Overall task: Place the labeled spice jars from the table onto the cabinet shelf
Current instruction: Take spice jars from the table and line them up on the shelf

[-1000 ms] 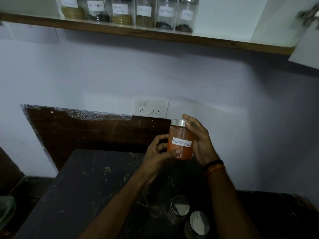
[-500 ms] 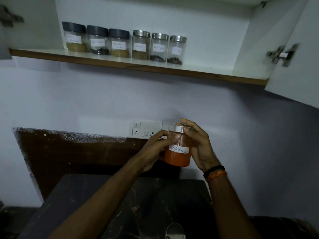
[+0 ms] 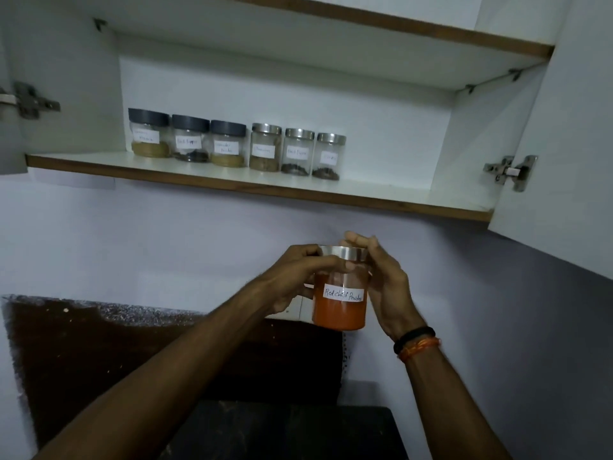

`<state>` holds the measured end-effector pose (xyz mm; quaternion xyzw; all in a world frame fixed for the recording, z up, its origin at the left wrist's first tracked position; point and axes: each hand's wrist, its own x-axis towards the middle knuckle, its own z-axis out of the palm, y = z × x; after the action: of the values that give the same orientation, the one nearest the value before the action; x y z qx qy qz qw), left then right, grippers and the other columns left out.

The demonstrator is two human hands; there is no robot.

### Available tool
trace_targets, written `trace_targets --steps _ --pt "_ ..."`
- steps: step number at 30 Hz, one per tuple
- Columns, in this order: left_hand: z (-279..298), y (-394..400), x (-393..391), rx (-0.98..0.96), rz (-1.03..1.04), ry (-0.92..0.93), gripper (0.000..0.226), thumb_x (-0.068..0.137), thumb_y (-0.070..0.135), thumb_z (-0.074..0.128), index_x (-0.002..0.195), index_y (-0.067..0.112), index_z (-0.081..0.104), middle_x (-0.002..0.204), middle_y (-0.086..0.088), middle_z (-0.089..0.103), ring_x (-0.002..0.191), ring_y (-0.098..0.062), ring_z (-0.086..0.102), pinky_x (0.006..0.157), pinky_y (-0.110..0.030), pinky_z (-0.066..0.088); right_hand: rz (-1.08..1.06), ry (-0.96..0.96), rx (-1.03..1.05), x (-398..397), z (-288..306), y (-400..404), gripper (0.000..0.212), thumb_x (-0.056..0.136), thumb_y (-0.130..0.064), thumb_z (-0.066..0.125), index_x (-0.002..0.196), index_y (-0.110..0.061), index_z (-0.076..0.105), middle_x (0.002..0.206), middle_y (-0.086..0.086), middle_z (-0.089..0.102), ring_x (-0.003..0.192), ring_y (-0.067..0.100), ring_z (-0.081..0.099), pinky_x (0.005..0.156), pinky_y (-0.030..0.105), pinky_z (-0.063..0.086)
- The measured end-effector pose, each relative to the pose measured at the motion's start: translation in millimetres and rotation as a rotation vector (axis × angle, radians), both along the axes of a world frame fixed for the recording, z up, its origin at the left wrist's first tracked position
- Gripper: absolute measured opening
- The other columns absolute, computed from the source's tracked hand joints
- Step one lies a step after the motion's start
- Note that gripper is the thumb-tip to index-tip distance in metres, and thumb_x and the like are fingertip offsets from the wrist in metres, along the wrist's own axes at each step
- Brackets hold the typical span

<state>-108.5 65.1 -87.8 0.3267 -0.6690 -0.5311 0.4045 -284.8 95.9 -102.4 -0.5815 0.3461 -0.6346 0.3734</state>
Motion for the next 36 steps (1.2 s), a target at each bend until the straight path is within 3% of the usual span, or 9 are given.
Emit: trace_targets --steps 3,7,10,13,19,23,25,31,36 --pt "30 -7 0 -0.032 0.024 0.016 0.055 0.065 0.036 0.081 0.111 0.009 0.069 0.100 -0.003 0.077 0.100 -0.024 0.070 0.076 -0.038 0.056 -0.239 0.014 -0.117 -7 24 -16 0.055 0.099 -0.053 0.042 0.120 -0.010 0.069 0.122 0.003 0.071 0.119 0.018 0.063 0.108 0.046 0.046" --pt "76 -14 -1 -0.119 0.012 0.014 0.040 0.067 0.035 0.080 0.101 0.015 0.071 0.101 -0.003 0.075 0.099 -0.025 0.068 0.074 -0.036 0.055 -0.588 0.069 -0.235 -24 60 -41 0.037 0.105 -0.037 0.047 0.106 -0.012 0.074 0.110 0.000 0.073 0.107 0.014 0.065 0.098 0.038 0.052" --pt "109 -20 -6 -0.181 0.015 0.004 0.035 0.065 0.035 0.079 0.094 0.017 0.070 0.102 -0.005 0.072 0.099 -0.027 0.067 0.071 -0.036 0.055 -0.837 0.270 -0.298 -39 85 -63 0.033 0.103 -0.033 0.050 0.099 -0.011 0.074 0.101 0.003 0.069 0.103 0.022 0.060 0.084 0.032 0.045" --pt "140 -28 -13 -0.231 0.010 -0.023 0.033 0.064 0.034 0.079 0.091 0.018 0.069 0.104 -0.007 0.071 0.100 -0.027 0.068 0.070 -0.035 0.057 -1.022 0.526 -0.327 -55 105 -85 0.026 0.099 -0.027 0.054 0.098 -0.010 0.073 0.103 0.007 0.071 0.107 0.027 0.055 0.081 0.030 0.040" --pt "189 -54 -25 -0.282 0.024 -0.072 0.045 0.061 0.037 0.079 0.100 0.018 0.068 0.111 -0.009 0.069 0.107 -0.031 0.065 0.077 -0.039 0.058 -1.057 0.845 -0.282 -72 121 -119 0.031 0.100 -0.030 0.053 0.100 -0.006 0.073 0.101 0.014 0.068 0.100 0.029 0.058 0.080 0.039 0.049" --pt "214 -78 -31 -0.325 0.040 -0.105 0.049 0.067 0.039 0.077 0.110 0.019 0.062 0.115 -0.009 0.066 0.105 -0.028 0.063 0.068 -0.034 0.057 -1.078 0.936 -0.200 -72 113 -132 0.041 0.101 -0.039 0.047 0.082 -0.011 0.070 0.082 0.008 0.068 0.072 0.020 0.057 0.066 0.031 0.048" --pt "223 -93 -35 -0.350 0.061 -0.122 0.051 0.068 0.039 0.076 0.111 0.018 0.060 0.114 -0.008 0.065 0.106 -0.029 0.062 0.072 -0.037 0.058 -1.161 0.966 -0.188 -70 108 -136 0.046 0.100 -0.041 0.044 0.072 -0.014 0.069 0.069 0.003 0.066 0.061 0.021 0.057 0.059 0.029 0.049" --pt "231 -146 -56 -0.358 0.110 -0.151 0.048 0.076 0.032 0.077 0.115 0.013 0.058 0.116 -0.009 0.063 0.107 -0.032 0.062 0.088 -0.047 0.057 -1.263 0.960 -0.240 -66 104 -138 0.042 0.095 -0.036 0.050 0.061 -0.017 0.064 0.053 -0.003 0.054 0.047 0.015 0.044 0.048 0.020 0.023" --pt "223 -177 -87 -0.351 0.117 -0.178 0.048 0.074 0.031 0.079 0.115 0.017 0.057 0.116 -0.007 0.063 0.107 -0.029 0.061 0.092 -0.050 0.054 -1.281 0.909 -0.294 -68 101 -143 0.043 0.091 -0.037 0.045 0.054 -0.018 0.056 0.048 -0.004 0.049 0.041 0.009 0.035 0.049 0.018 0.017"
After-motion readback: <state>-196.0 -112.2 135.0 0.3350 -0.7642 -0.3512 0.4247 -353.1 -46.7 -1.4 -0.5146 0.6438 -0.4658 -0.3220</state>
